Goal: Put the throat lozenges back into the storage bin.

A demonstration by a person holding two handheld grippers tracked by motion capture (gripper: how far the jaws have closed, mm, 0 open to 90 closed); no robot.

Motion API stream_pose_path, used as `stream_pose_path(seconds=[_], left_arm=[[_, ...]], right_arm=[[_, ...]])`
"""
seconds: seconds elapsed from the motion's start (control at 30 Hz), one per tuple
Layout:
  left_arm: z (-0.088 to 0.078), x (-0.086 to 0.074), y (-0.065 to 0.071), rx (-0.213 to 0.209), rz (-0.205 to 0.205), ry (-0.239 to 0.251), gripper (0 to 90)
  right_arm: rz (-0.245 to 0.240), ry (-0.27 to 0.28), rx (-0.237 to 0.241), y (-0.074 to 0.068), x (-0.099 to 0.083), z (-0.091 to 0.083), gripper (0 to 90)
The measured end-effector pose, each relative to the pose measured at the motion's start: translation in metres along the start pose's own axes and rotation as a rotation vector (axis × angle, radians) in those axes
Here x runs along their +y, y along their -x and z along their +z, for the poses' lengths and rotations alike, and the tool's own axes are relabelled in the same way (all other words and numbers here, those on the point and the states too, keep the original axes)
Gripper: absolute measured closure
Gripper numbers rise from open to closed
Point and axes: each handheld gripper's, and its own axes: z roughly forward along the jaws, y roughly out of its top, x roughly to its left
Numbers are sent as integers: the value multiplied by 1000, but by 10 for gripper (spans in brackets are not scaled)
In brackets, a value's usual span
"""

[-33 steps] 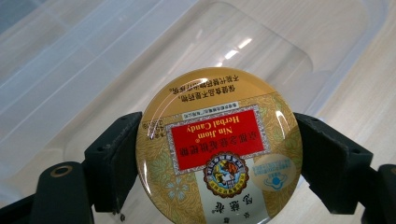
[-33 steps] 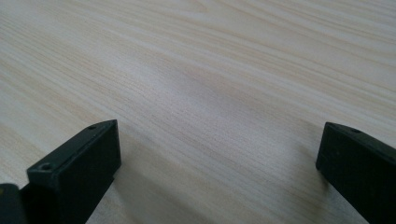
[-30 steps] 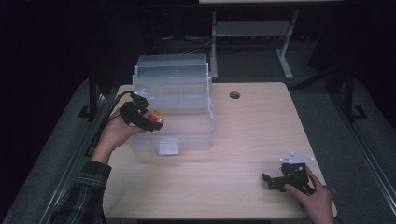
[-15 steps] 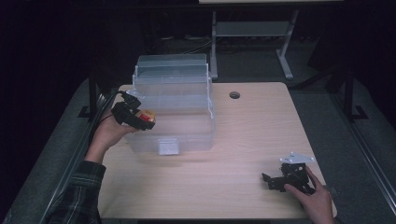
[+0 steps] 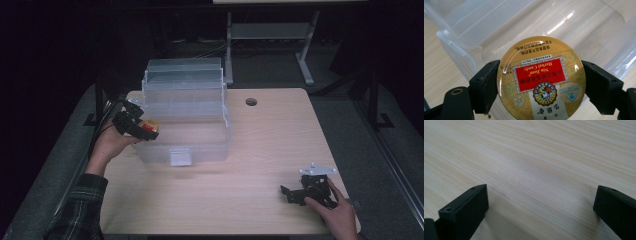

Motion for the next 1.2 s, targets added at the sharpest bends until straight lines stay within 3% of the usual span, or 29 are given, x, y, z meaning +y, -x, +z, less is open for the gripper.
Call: stream_pose_path(seconds=[0.37,1.2], left_arm=[[5,-10,-7,3,-8,-22,197],[11,-13,-8,6,12,-37,189]], right_arm=[[-2,1,0,0,0,0,0],[-1,0,0,0,0,0,0]])
